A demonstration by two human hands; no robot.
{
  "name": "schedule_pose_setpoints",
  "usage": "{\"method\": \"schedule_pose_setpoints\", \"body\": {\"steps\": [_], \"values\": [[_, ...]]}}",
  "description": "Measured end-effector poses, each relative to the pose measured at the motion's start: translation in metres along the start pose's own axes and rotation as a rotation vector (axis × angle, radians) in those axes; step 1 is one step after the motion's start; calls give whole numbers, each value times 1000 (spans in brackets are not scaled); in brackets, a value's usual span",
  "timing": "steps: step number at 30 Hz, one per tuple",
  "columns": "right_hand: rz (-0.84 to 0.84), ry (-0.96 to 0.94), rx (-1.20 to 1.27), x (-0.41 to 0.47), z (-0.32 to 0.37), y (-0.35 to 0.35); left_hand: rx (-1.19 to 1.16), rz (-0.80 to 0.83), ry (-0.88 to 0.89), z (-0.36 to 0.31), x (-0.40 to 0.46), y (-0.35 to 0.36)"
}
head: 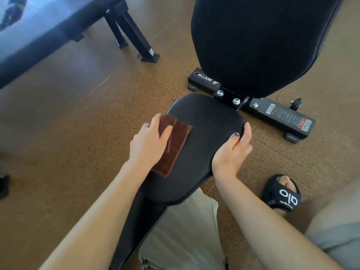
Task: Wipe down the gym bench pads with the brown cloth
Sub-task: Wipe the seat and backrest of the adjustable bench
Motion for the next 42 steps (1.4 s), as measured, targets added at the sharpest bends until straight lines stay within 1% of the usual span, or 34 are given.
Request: {"method": "schedule_pose_setpoints", "body": {"steps": [3,5,8,10,12,14,16,18,20,22,24,27,29,31,34,36,39,42], "values": [[-8,18,-7,0,-1,1,-22,-2,-91,26,-54,-5],[-11,17,2,-1,-1,2,6,-29,-114,24,-54,-4],[-7,8,8,0,-1,1,92,-94,-44,-12,-5,3],[5,12,-6,0,0,-2,99,-87,11,-43,33,10],[23,11,-13,1,1,-4,80,-68,18,-56,54,10],[37,15,-7,-1,3,-6,72,-21,5,-41,37,7],[35,18,-8,-2,4,-6,41,-7,-30,-9,-1,1],[27,12,-7,-2,4,-4,-51,-27,-94,21,-45,-4],[14,16,-4,-2,2,-2,-151,-73,-150,35,-71,-3],[8,7,-6,-2,0,-1,-150,-106,-189,34,-68,-2],[7,-1,-16,-2,0,-1,-60,-97,-194,18,-38,-1],[17,0,-13,-3,0,-4,28,-66,-120,-19,14,3],[37,-1,-14,-4,4,-5,67,-84,-48,-26,18,6],[43,-3,-12,-3,4,-6,126,-93,42,-11,-18,9],[38,6,-19,-4,3,-5,174,-148,274,22,-95,15],[43,22,-11,-2,2,-5,199,-131,364,33,-119,22],[63,29,-13,0,3,-5,272,-113,411,19,-100,25],[95,43,-13,3,2,-6,348,-93,461,-29,-51,35]]}}
Point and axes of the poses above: each hand's wrist, its own x-axis towards the middle knuckle, its own y-axis out of the palm, z = x × y, the point moved 1 cm from there along x, towards the middle knuckle, and after that the axes turned 2 degrees about z, right-handed, at the moved point
